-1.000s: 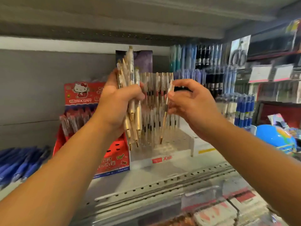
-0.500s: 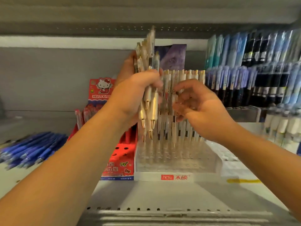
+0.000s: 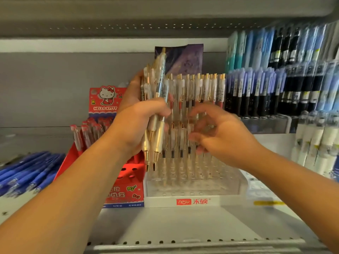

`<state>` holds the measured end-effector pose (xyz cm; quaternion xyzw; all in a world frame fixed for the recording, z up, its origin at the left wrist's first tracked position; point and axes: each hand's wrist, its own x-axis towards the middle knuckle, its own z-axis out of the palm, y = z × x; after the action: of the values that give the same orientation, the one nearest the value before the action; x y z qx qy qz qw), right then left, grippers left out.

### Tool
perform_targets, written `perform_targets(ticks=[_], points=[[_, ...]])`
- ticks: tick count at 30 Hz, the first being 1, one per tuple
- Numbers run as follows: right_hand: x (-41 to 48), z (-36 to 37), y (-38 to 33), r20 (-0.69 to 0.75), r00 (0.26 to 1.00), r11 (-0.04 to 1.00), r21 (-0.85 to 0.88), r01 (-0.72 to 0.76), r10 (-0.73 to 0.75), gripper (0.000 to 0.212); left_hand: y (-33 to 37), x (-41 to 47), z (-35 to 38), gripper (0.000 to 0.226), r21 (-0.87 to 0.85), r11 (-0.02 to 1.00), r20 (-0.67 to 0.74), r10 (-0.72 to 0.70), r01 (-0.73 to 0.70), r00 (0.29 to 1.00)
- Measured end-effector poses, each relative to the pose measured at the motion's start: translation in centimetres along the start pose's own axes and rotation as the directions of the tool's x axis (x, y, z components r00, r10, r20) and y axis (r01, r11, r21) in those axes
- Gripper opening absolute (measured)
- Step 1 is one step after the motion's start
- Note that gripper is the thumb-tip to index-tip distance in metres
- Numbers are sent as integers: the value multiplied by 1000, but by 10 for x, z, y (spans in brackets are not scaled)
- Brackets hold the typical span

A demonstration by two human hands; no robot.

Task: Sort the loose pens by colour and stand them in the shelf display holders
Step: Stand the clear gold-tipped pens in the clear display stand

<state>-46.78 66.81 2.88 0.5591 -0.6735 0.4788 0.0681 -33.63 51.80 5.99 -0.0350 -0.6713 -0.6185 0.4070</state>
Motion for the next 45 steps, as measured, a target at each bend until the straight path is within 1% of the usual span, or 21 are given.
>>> perform_targets(ticks=[3, 5, 7, 9, 13, 15, 16, 17, 18, 19, 20, 21, 22, 24, 26, 28, 30, 34, 37, 41, 45], points=[[-3, 3, 0, 36, 998, 998, -43, -44, 46, 44, -1, 0, -1, 70, -2, 1000, 16, 5, -5, 1000], [-4, 2, 0, 35, 997, 995, -70, -64, 67, 46, -1, -2, 0, 68, -23, 1000, 54, 11, -10, 998], [-4, 2, 0, 39, 997, 988, -137, -66, 72, 46, 0, -4, 1, 65, -38, 999, 86, 10, -6, 996], [-4, 2, -1, 50, 996, 979, -193, -65, 76, 45, 1, -5, 2, 63, -38, 999, 88, -7, 10, 996], [-5, 0, -2, 74, 991, 968, -233, -94, 114, 37, 0, -5, 5, 63, -20, 999, 111, -24, 26, 994], [-6, -4, -5, 82, 991, 928, -364, -72, 109, 33, 1, -6, 6, 61, 1, 1000, 143, -29, 29, 989], [-6, -6, -7, 68, 995, 898, -437, -39, 77, 31, 0, -7, 6, 60, 7, 1000, 151, -30, 29, 988], [-7, -7, -10, 34, 999, 888, -459, -9, 27, 28, 0, -7, 6, 60, 15, 1000, 151, -29, 27, 988], [-7, -9, -14, -22, 999, 907, -422, 14, -26, 26, -1, -7, 7, 61, 26, 999, 149, -26, 22, 988], [-7, -10, -17, -94, 994, 943, -331, 26, -60, 24, -2, -7, 7, 61, 41, 999, 149, -23, 17, 989], [-7, -10, -21, -162, 985, 981, -192, 31, -63, 22, -3, -8, 8, 62, 59, 998, 155, -21, 12, 988], [-7, -10, -25, -198, 980, 999, -22, 32, -36, 21, -4, -8, 9, 63, 79, 997, 170, -20, 6, 985], [-6, -9, -29, -197, 980, 988, 153, 33, -2, 24, -5, -9, 10, 64, 100, 995, 197, -16, -3, 980], [-6, -8, -34, -143, 989, 906, 422, 19, 45, 37, -6, -11, 14, 67, 133, 991, 255, 0, -35, 967], [-5, -7, -34, -96, 992, 834, 552, -15, 81, 46, -9, -13, 17, 69, 159, 985, 277, 12, -58, 961], [-4, -6, -32, -82, 987, 796, 603, -59, 135, 47, -12, -13, 19, 69, 178, 982, 279, 10, -62, 960], [-3, -5, -29, -66, 982, 776, 623, -99, 178, 45, -14, -13, 18, 69, 217, 974, 287, 5, -70, 958], [-3, -9, -27, 2, 982, 724, 676, -140, 187, 32, -13, -14, 19, 70, 235, 968, 303, 13, -88, 953], [-5, -13, -26, 19, 987, 694, 709, -126, 161, 27, -12, -13, 19, 70, 203, 976, 299, 19, -83, 954], [-6, -17, -23, -14, 991, 666, 741, -80, 135, 30, -10, -13, 19, 72, 149, 987, 307, 15, -64, 952], [-6, -17, -25, -44, 990, 592, 805, -45, 134, 21, -8, -15, 19, 66, 155, 985, 285, 31, -78, 958]])
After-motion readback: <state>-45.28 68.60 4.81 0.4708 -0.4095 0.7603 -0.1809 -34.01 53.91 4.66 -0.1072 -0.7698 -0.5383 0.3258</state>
